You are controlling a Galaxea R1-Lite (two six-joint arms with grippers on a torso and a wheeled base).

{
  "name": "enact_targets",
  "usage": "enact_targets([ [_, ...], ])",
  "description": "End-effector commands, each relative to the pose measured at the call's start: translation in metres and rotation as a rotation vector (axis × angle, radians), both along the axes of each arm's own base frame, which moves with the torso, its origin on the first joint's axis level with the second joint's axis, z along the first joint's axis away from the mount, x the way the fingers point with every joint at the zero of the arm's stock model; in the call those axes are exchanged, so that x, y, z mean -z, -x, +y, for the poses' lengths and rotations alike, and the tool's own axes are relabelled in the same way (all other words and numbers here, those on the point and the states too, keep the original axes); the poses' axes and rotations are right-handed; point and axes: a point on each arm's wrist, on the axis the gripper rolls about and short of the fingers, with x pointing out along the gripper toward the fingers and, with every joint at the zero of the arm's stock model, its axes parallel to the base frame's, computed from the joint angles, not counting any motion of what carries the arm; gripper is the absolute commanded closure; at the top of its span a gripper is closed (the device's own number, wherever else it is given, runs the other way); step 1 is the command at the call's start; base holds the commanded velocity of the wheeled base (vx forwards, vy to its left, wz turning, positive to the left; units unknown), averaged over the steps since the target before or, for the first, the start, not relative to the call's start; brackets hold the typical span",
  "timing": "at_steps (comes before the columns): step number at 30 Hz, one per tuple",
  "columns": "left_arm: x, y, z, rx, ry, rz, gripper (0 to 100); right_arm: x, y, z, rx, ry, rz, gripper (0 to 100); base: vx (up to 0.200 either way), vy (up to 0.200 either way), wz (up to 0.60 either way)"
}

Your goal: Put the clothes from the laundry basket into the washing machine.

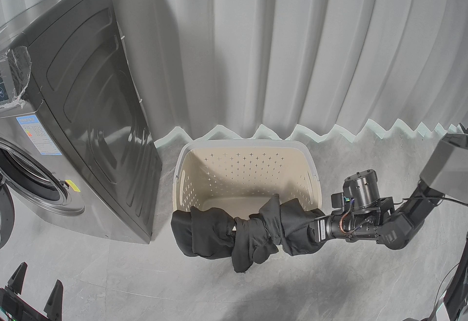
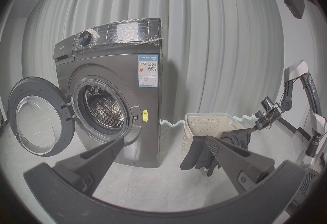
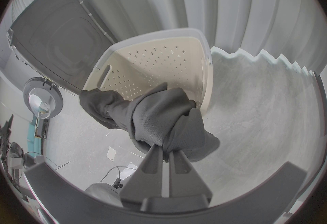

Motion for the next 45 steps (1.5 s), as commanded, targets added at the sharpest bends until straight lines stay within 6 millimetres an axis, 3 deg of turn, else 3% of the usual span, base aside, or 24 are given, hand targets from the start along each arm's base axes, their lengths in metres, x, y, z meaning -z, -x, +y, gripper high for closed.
enact_targets([
  [1,0.004,0.0,0.0,0.0,0.0,-0.003,0,-0.04,0.031,-0.004,-0.036,-0.045,-0.086,100,0.0,0.0,0.0],
  [16,0.004,0.0,0.0,0.0,0.0,-0.003,0,-0.03,0.032,-0.004,-0.034,-0.034,-0.07,100,0.0,0.0,0.0],
  [17,0.004,0.0,0.0,0.0,0.0,-0.003,0,-0.025,0.029,-0.004,-0.03,-0.029,-0.064,0,0.0,0.0,0.0],
  [21,0.004,0.0,0.0,0.0,0.0,-0.003,0,-0.007,0.021,-0.003,-0.019,-0.019,-0.05,0,0.0,0.0,0.0],
  [25,0.004,0.0,0.0,0.0,0.0,-0.003,0,0.026,0.009,0.0,-0.014,-0.008,-0.05,0,0.0,0.0,0.0],
  [29,0.004,0.0,0.0,0.0,0.0,-0.003,0,0.041,0.0,0.002,-0.009,0.001,-0.043,0,0.0,0.0,0.0],
  [39,0.004,0.0,0.0,0.0,0.0,-0.003,0,0.048,-0.03,0.001,0.03,-0.01,-0.075,0,0.0,0.0,0.0],
  [43,0.004,0.0,0.0,0.0,0.0,-0.003,0,0.047,-0.032,0.001,0.032,-0.013,-0.08,0,0.0,0.0,0.0],
  [44,0.004,0.0,0.0,0.0,0.0,-0.003,0,0.047,-0.032,0.001,0.033,-0.013,-0.08,100,0.0,0.0,0.0],
  [45,0.004,0.0,0.0,0.0,0.0,-0.003,0,0.047,-0.032,0.001,0.032,-0.016,-0.089,100,0.0,0.0,0.0],
])
